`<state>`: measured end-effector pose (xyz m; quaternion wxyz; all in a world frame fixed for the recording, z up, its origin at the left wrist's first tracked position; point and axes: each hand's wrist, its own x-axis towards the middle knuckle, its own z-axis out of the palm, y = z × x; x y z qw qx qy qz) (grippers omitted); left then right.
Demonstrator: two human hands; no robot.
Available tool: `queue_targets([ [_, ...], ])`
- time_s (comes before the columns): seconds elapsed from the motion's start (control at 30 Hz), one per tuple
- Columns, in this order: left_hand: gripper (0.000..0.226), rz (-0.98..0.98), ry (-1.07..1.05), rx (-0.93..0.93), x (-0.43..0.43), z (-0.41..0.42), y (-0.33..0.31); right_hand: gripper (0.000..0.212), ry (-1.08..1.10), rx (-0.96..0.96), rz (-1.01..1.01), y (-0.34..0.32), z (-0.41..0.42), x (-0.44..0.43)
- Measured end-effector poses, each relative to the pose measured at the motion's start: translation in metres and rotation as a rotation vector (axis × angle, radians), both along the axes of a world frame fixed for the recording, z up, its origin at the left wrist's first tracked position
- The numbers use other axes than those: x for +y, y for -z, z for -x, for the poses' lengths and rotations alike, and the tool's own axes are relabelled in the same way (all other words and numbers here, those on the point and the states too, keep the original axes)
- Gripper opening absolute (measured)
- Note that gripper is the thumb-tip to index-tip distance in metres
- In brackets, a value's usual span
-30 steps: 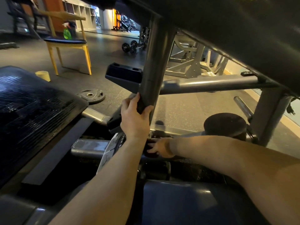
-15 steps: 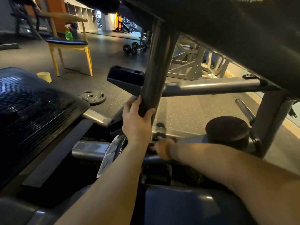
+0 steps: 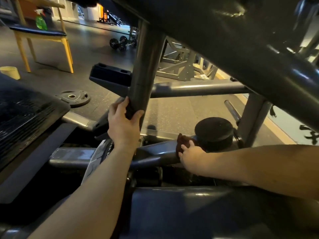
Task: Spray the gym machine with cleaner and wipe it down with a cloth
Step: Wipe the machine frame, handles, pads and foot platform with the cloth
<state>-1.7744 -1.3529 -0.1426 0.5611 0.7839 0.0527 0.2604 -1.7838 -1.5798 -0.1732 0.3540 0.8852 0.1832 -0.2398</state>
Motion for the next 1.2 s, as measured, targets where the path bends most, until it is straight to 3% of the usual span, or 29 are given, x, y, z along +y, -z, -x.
queue_targets([
  [0.1,0.051,-0.008,-0.002,-0.001,0.000,-0.001,0.002,0.044,0.152,-0.024,-0.085,-0.009,0.014,-0.004],
  [0.23,0.049,0.010,0.006,-0.011,-0.001,0.000,0.002,0.020,0.207,-0.181,-0.394,-0.044,0.016,0.002],
  [0.47,0.047,0.014,0.016,-0.014,-0.002,0.002,0.002,0.037,0.364,-0.521,-0.580,-0.101,0.010,-0.042],
  [0.57,0.048,-0.002,0.009,-0.007,-0.001,0.004,0.002,0.038,0.500,-0.480,-0.478,-0.102,0.025,-0.050],
  [0.7,0.048,-0.020,0.026,0.029,-0.005,0.011,-0.002,0.032,0.431,-0.370,-0.467,-0.108,0.048,-0.028],
  [0.83,0.044,-0.062,0.067,0.072,0.000,0.020,-0.019,0.024,0.458,-0.340,-0.840,-0.118,0.069,-0.003],
  [0.97,0.043,-0.111,0.258,0.166,0.011,0.051,-0.043,0.025,0.345,-0.435,-1.271,-0.132,0.103,0.032],
  [1.2,0.029,0.095,0.675,0.262,0.045,0.168,-0.067,0.036,0.457,-0.513,-1.807,-0.144,0.181,0.089],
])
